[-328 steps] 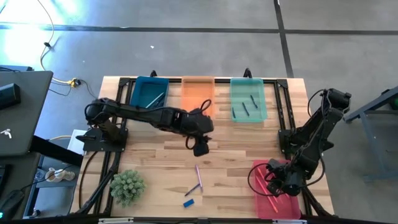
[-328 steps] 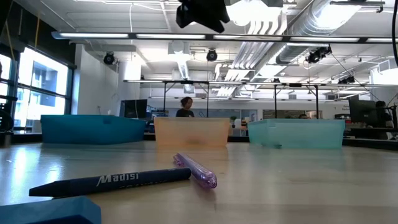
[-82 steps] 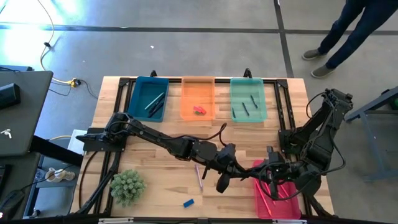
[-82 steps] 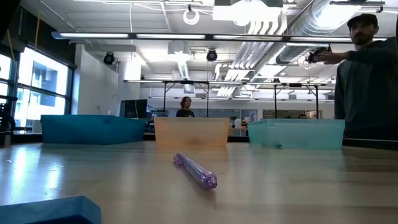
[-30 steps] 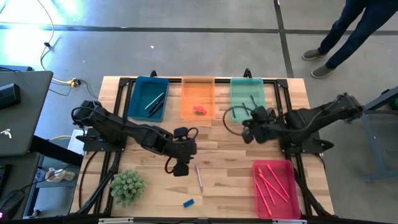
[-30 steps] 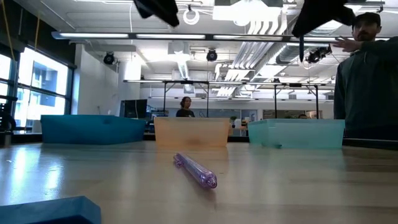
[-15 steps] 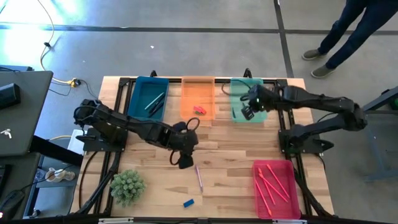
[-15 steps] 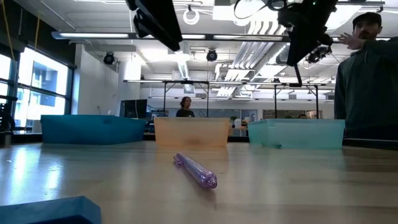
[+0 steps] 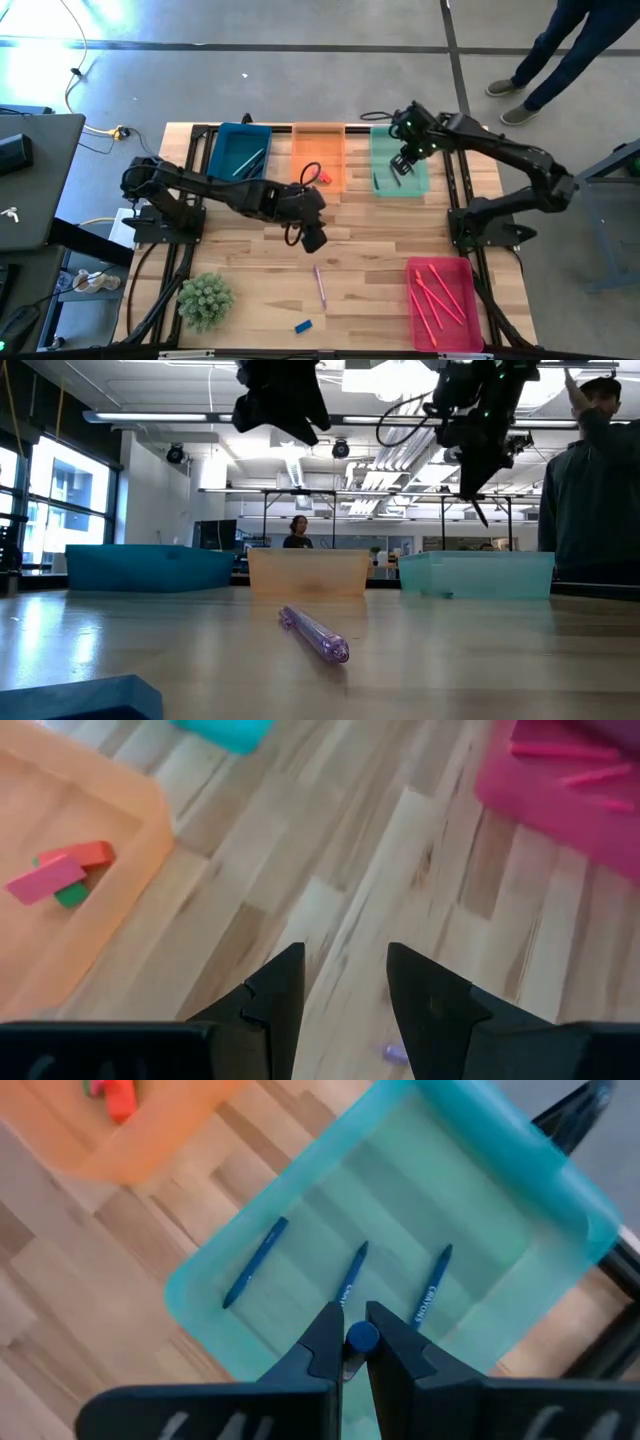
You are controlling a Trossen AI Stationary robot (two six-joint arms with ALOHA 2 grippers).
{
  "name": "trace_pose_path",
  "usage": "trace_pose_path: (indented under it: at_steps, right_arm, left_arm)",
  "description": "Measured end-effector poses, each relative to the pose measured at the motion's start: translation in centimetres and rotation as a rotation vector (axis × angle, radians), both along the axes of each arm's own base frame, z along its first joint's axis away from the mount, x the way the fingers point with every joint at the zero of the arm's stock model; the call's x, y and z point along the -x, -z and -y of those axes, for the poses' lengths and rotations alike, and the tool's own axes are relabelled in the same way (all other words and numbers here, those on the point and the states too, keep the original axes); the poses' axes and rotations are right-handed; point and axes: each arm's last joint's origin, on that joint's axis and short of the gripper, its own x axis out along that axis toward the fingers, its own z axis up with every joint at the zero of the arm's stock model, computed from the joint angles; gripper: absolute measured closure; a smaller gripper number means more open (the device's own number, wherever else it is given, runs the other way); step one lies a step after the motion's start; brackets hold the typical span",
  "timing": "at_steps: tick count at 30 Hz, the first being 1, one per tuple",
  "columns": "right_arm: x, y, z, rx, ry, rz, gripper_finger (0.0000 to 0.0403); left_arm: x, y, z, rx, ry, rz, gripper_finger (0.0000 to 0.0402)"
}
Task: Sort crayons/erasers/pens/pencils in bins
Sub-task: Put the blue crayon into the green bin
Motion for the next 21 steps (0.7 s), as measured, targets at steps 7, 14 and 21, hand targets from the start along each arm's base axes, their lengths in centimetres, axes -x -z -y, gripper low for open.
trace_pose_path:
  at_steps: [7,14,21]
  right_arm:
    - [-1.0,2.7,2.8,-0.100,-0.013,-0.031,0.0391]
    - [-1.5,5.3,4.8,-0.189,-0.009,-0.086,0.0391]
    - [-1.3,6.7,6.3,-0.237,0.016,-0.080,0.0391]
  left_arm:
    - [-0.4,-0.3,-0.7,0.004,-0.022,0.049,0.0271]
    - [-0.4,-0.3,-0.7,0.012,-0.035,0.053,0.0271]
    - [-0.4,-0.3,-0.7,0.021,-0.048,0.057,0.0271]
